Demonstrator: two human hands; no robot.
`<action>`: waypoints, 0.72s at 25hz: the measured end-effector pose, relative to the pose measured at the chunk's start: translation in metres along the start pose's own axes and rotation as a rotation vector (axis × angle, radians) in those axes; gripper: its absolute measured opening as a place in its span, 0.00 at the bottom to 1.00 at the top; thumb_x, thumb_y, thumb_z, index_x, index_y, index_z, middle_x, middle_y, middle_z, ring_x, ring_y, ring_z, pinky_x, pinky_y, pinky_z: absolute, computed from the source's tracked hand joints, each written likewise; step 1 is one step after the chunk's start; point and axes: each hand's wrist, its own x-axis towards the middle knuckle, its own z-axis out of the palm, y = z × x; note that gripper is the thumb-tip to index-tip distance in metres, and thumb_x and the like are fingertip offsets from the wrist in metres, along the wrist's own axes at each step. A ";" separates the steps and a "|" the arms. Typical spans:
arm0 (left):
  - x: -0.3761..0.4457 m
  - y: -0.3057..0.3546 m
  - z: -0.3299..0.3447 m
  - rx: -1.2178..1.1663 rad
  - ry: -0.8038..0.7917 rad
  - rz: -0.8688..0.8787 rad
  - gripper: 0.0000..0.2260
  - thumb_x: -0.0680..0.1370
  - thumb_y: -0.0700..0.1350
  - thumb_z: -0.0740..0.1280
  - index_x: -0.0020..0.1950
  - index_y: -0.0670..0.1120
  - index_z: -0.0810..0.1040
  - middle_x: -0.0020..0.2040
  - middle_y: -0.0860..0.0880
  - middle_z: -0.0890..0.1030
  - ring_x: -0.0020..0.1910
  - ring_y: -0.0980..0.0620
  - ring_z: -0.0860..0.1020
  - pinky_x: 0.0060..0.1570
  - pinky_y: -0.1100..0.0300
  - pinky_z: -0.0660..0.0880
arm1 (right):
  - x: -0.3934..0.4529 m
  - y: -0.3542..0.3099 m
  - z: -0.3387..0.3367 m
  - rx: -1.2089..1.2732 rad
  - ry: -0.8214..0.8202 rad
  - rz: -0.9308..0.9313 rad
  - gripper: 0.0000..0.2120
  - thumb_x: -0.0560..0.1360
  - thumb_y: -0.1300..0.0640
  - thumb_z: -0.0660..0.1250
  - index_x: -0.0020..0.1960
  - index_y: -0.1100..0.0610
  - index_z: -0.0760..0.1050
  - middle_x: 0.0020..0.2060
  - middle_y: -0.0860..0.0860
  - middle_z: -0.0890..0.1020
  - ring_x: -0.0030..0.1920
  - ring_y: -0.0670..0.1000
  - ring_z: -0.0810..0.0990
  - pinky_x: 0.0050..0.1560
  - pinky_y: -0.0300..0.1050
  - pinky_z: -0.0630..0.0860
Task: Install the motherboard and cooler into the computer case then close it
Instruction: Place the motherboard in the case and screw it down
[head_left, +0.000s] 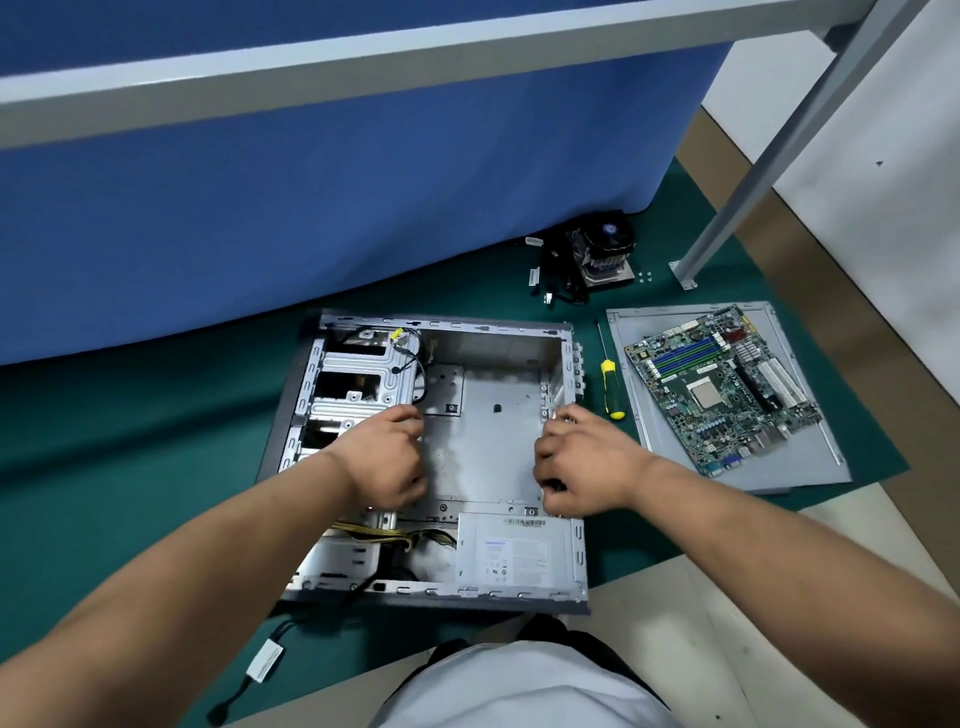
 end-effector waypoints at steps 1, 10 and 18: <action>-0.005 0.005 0.001 -0.028 0.015 -0.017 0.25 0.80 0.59 0.53 0.46 0.48 0.85 0.44 0.52 0.85 0.56 0.50 0.74 0.76 0.54 0.52 | 0.004 0.005 -0.004 -0.027 -0.009 -0.028 0.18 0.72 0.41 0.57 0.41 0.48 0.83 0.39 0.44 0.81 0.47 0.49 0.74 0.65 0.50 0.65; -0.019 0.028 0.004 -0.140 0.238 -0.109 0.20 0.79 0.54 0.62 0.34 0.46 0.84 0.32 0.51 0.82 0.45 0.49 0.77 0.72 0.54 0.60 | 0.014 0.010 -0.014 -0.090 -0.068 -0.116 0.17 0.72 0.43 0.57 0.42 0.49 0.83 0.40 0.45 0.80 0.46 0.50 0.73 0.63 0.49 0.66; -0.011 0.020 0.007 -0.271 0.158 -0.140 0.22 0.81 0.58 0.54 0.39 0.49 0.81 0.40 0.53 0.81 0.50 0.51 0.75 0.69 0.54 0.66 | 0.008 0.006 0.000 0.027 -0.003 -0.095 0.17 0.75 0.45 0.57 0.45 0.49 0.84 0.43 0.45 0.82 0.48 0.51 0.73 0.67 0.51 0.66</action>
